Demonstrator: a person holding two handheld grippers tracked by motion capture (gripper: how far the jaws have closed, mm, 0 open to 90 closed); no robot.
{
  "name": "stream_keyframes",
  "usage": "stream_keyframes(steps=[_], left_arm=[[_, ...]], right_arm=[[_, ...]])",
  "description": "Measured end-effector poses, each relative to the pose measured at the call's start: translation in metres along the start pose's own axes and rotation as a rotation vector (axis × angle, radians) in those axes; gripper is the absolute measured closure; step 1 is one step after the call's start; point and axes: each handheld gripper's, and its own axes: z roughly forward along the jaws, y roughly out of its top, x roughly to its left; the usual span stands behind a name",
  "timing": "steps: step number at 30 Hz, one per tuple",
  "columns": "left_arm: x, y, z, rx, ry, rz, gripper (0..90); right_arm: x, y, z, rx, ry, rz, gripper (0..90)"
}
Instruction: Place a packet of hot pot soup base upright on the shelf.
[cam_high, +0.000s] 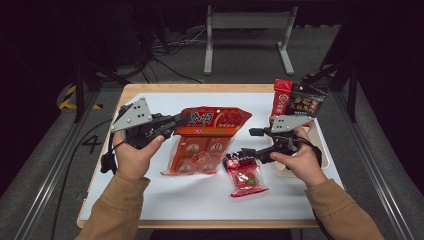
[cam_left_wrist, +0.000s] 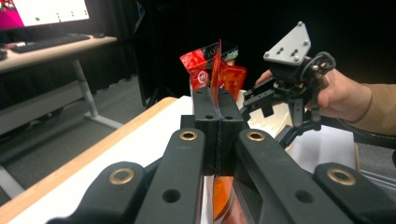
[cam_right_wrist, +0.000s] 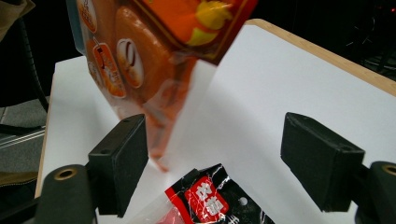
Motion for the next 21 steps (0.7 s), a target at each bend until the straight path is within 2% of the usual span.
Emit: stream_keyframes(steps=[4, 9, 13, 18, 21], left_arm=[[-0.005, 0.006, 0.0, 0.011, 0.011, 0.011, 90.0], [-0.002, 0.01, 0.0, 0.006, 0.021, 0.009, 90.0], [-0.002, 0.015, 0.0, -0.012, 0.004, 0.006, 90.0], [-0.01, 0.023, 0.0, -0.019, -0.031, 0.013, 90.0], [-0.016, 0.029, 0.001, -0.02, -0.045, 0.022, 90.0]], right_arm=[[0.0, 0.0, 0.001, -0.008, 0.003, -0.002, 24.1], [0.0, 0.0, 0.004, -0.014, 0.008, -0.007, 24.1], [0.002, 0.0, 0.011, -0.02, 0.025, -0.009, 22.9], [0.004, 0.003, 0.016, -0.046, 0.047, -0.005, 20.9], [0.008, 0.006, 0.02, -0.074, 0.094, -0.017, 20.4]])
